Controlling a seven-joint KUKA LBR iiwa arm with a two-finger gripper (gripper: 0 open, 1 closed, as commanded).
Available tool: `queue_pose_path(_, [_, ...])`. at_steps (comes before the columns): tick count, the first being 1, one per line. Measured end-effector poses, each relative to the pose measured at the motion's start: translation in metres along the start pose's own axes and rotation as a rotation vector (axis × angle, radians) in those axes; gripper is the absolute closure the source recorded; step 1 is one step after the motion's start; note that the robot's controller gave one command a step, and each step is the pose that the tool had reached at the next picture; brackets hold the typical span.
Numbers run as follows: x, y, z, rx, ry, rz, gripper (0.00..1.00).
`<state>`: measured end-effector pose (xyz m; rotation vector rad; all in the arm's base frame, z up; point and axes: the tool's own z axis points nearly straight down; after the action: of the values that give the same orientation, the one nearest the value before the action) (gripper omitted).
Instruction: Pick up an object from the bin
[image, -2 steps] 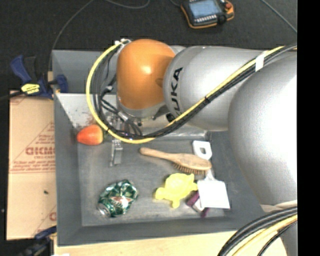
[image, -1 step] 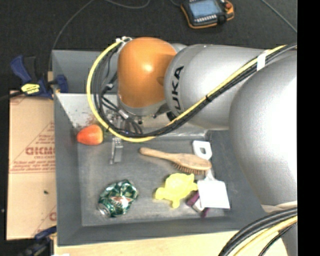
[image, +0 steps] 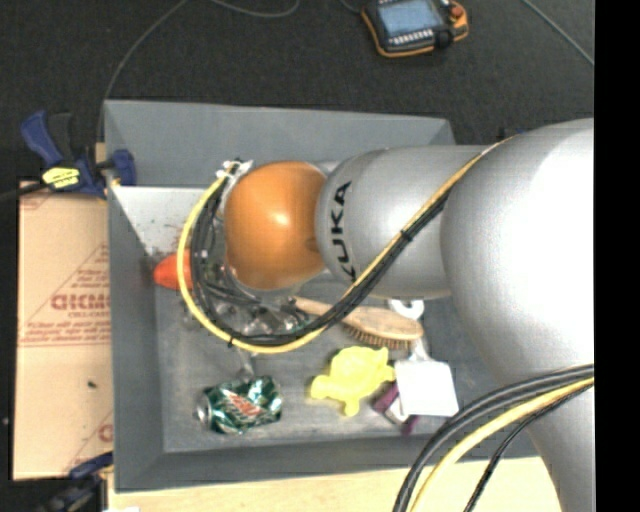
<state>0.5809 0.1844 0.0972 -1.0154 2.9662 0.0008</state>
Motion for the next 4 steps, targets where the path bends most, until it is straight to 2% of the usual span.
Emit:
queue_pose_path(1, [0.038, 0.008, -0.027, 0.000, 0.002, 0.214, 0.00])
queue_pose_path(2, [0.051, 0.084, -0.003, -0.005, 0.006, -0.231, 0.00])
queue_pose_path(3, [0.059, 0.093, 0.024, 0.008, -0.015, -0.211, 0.00])
queue_pose_path(4, [0.073, 0.054, 0.026, -0.001, -0.007, -0.239, 1.00])
